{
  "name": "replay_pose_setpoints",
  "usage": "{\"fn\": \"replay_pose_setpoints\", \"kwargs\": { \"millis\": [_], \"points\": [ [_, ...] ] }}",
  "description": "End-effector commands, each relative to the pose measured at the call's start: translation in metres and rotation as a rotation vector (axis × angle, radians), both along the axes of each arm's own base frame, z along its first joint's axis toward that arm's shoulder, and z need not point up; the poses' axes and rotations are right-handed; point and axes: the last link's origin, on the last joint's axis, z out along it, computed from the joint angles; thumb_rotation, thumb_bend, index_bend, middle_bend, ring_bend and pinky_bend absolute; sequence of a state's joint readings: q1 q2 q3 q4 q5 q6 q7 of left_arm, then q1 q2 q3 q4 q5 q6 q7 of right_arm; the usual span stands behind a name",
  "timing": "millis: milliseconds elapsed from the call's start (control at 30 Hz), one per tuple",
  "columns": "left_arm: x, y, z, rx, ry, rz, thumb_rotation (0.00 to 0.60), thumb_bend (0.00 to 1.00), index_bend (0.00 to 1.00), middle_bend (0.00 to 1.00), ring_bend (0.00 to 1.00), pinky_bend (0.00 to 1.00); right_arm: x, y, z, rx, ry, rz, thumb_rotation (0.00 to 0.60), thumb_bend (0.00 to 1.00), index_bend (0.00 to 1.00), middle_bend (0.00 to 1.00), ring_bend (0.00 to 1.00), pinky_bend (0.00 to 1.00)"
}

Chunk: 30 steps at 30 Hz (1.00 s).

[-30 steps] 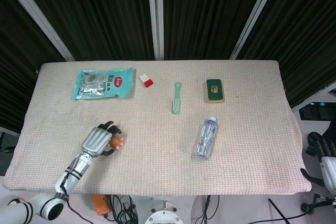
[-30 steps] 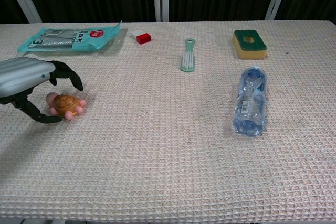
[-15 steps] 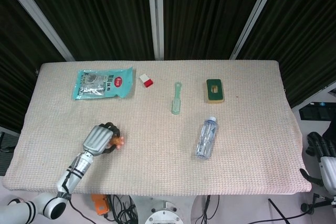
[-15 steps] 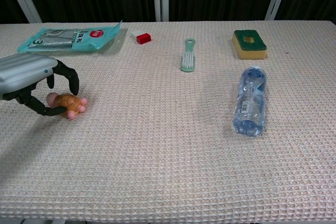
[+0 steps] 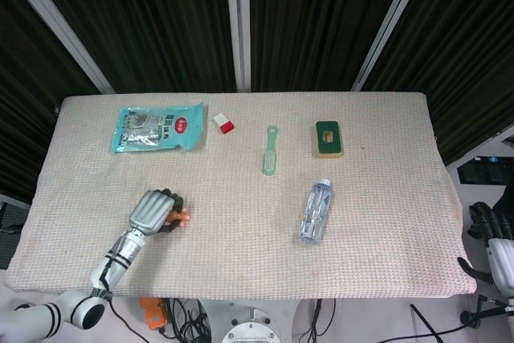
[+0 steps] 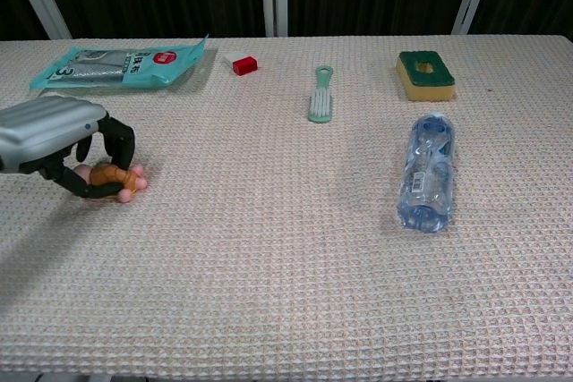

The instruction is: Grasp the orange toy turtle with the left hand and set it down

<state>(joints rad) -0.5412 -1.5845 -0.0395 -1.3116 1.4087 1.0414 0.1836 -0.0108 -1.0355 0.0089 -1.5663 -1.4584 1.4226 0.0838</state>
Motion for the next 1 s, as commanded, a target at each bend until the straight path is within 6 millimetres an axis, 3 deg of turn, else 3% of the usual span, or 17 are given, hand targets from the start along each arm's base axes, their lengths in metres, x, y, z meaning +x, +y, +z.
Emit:
{"fn": "replay_pose_setpoints", "kwargs": {
  "millis": [33,200,500,567,600,700,800,900,1000],
  "points": [
    [0.000,0.002,-0.002,0.003,-0.003,0.000,0.600,0.36,0.71,0.69,0.54,0.70,0.000,0.000,0.001,-0.002,0.000,-0.001,0.600,0.14,0.00,0.01,0.00,0.00],
    [-0.002,0.003,-0.003,0.015,-0.003,0.000,0.600,0.38,0.78,0.76,0.61,0.76,-0.001,0.001,0.002,-0.006,-0.001,0.000,0.600,0.14,0.00,0.01,0.00,0.00],
    [-0.001,0.002,-0.001,0.040,-0.025,0.000,0.600,0.37,0.77,0.76,0.61,0.76,0.000,0.001,0.003,-0.007,-0.002,0.005,0.600,0.14,0.00,0.01,0.00,0.00],
    [-0.003,0.001,0.000,0.028,-0.014,-0.002,0.600,0.33,0.63,0.66,0.51,0.66,0.000,0.001,0.003,-0.007,-0.002,0.005,0.600,0.14,0.00,0.01,0.00,0.00],
    [-0.004,-0.001,0.001,0.013,-0.009,-0.002,0.600,0.29,0.49,0.54,0.39,0.56,0.000,0.001,0.003,-0.007,-0.002,0.007,0.600,0.14,0.00,0.01,0.00,0.00],
    [-0.002,-0.004,0.009,0.001,-0.009,-0.006,0.600,0.20,0.24,0.25,0.13,0.35,0.002,0.000,0.003,-0.008,-0.002,0.010,0.600,0.14,0.00,0.01,0.00,0.00],
    [0.001,-0.007,0.022,0.046,-0.015,-0.029,0.600,0.15,0.11,0.04,0.00,0.20,0.003,0.000,0.003,-0.012,-0.003,0.015,0.600,0.14,0.00,0.01,0.00,0.00],
    [0.000,-0.014,0.039,0.147,-0.056,-0.046,0.600,0.13,0.07,0.00,0.00,0.06,0.005,0.001,0.004,-0.016,-0.003,0.019,0.600,0.14,0.00,0.01,0.00,0.00],
    [-0.011,-0.026,0.059,0.203,-0.054,-0.006,0.600,0.10,0.06,0.00,0.00,0.01,0.007,0.001,0.004,-0.017,-0.005,0.024,0.600,0.14,0.00,0.01,0.00,0.00]
  ]
}}
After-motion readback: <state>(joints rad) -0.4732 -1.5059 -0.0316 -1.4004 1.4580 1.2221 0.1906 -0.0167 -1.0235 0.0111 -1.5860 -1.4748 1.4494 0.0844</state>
